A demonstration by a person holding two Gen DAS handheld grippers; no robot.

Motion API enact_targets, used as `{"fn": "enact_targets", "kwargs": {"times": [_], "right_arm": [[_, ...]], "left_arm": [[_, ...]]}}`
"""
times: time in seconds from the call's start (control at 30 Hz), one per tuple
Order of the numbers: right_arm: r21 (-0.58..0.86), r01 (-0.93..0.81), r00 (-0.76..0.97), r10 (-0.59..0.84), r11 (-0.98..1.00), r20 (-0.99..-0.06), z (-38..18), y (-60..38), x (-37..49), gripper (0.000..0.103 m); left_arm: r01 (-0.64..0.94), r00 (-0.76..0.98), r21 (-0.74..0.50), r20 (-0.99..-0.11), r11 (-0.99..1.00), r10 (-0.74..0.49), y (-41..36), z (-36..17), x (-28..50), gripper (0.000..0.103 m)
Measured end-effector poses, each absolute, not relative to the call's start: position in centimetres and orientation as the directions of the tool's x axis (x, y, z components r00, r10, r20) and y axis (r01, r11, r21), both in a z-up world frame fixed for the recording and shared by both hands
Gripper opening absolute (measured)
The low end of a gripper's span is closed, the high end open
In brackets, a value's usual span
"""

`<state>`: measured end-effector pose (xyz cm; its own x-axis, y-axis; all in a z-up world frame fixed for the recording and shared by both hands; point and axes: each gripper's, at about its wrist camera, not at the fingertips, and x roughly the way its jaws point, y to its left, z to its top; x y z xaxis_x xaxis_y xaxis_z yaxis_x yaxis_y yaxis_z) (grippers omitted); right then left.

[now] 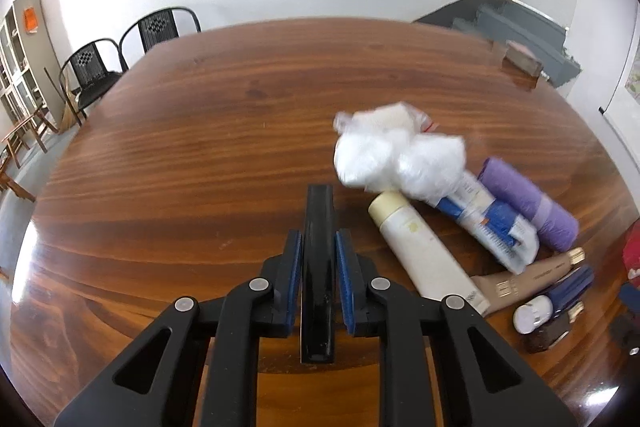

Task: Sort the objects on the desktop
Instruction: 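Grasp the black comb with the left tool while the right grasps the dark perfume bottle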

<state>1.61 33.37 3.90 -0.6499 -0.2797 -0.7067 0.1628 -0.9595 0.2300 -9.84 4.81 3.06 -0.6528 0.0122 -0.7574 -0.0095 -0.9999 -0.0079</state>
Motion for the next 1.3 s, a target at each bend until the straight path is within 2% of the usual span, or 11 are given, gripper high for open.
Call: {"fn": "enact_targets", "kwargs": {"times": [0.47,0.83,0.9,0.97,1.0,1.23,1.3], "right_arm": [[0.132,0.229,-0.594,-0.246,-0.964,-0.766,2.2,27.7,0.3,0.079],[0.052,0.218,-0.585,-0.173,-0.975,-0.792,1.4,25.5,-1.0,0.079],[0.049,0.215,-0.588,-0.169,-0.975,-0.791,1.4,25.5,-1.0,0.078],[0.021,0.209,-0.600,-0.146,-0.978,-0.786,1.4,25.6,-0.9,0.070],[0.013,0.207,-0.604,-0.138,-0.978,-0.785,1.4,25.6,-0.9,0.066],[0.042,0.211,-0.604,-0.164,-0.977,-0.780,1.6,26.1,-0.5,0.065],[0.055,0.206,-0.603,-0.171,-0.977,-0.779,1.7,26.3,-0.3,0.065]], "left_arm": [[-0.031,-0.723,-0.063,-0.688,-0.998,0.066,4.4,7.1,-8.2,0.019],[-0.009,-0.652,-0.090,-0.755,-0.996,0.075,3.5,4.9,-9.6,0.020],[-0.015,-0.643,-0.090,-0.762,-0.996,0.079,3.6,4.5,-9.7,0.028],[-0.017,-0.638,-0.076,-0.767,-0.997,0.070,3.8,4.1,-9.9,0.046],[-0.014,-0.637,-0.064,-0.768,-0.998,0.059,4.0,3.8,-9.9,0.048],[-0.003,-0.614,-0.007,-0.790,-1.000,0.008,4.3,1.4,-10.8,0.048],[0.007,-0.612,-0.005,-0.791,-1.000,0.000,4.1,1.0,-10.9,0.029]]}}
